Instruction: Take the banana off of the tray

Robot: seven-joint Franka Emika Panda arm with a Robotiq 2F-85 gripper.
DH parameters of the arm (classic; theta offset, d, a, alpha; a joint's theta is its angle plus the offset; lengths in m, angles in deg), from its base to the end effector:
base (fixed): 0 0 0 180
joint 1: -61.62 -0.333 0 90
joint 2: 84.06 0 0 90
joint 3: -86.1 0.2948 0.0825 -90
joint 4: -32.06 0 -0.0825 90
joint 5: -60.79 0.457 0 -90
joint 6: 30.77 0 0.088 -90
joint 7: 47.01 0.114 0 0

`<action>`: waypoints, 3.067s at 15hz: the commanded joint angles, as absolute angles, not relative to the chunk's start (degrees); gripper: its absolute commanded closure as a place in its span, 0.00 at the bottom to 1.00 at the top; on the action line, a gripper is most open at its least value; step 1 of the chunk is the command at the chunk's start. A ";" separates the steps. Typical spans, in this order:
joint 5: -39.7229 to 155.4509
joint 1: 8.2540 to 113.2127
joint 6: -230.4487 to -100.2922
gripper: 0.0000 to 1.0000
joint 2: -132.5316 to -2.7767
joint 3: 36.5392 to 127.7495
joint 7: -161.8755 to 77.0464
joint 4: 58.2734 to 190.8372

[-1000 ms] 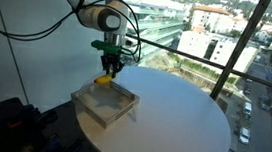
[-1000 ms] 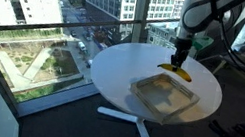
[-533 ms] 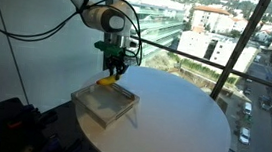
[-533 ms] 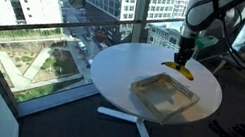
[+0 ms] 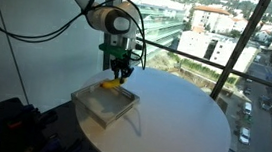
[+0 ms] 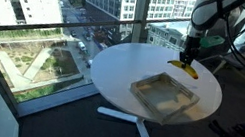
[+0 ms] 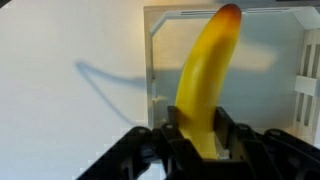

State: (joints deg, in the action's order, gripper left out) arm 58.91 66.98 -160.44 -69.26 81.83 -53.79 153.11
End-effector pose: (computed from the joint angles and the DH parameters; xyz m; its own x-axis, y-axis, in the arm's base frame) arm 0.5990 -0.1037 0.2042 0.9934 -0.0274 -0.1118 -0.0244 -0.9993 0.0289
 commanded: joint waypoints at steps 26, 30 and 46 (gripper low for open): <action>59.75 74.23 -166.73 0.84 -65.35 77.19 -55.18 150.04; 59.92 75.01 -168.29 0.84 -64.72 77.20 -55.57 150.67; 61.75 76.62 -174.05 0.84 -61.87 78.08 -58.81 154.07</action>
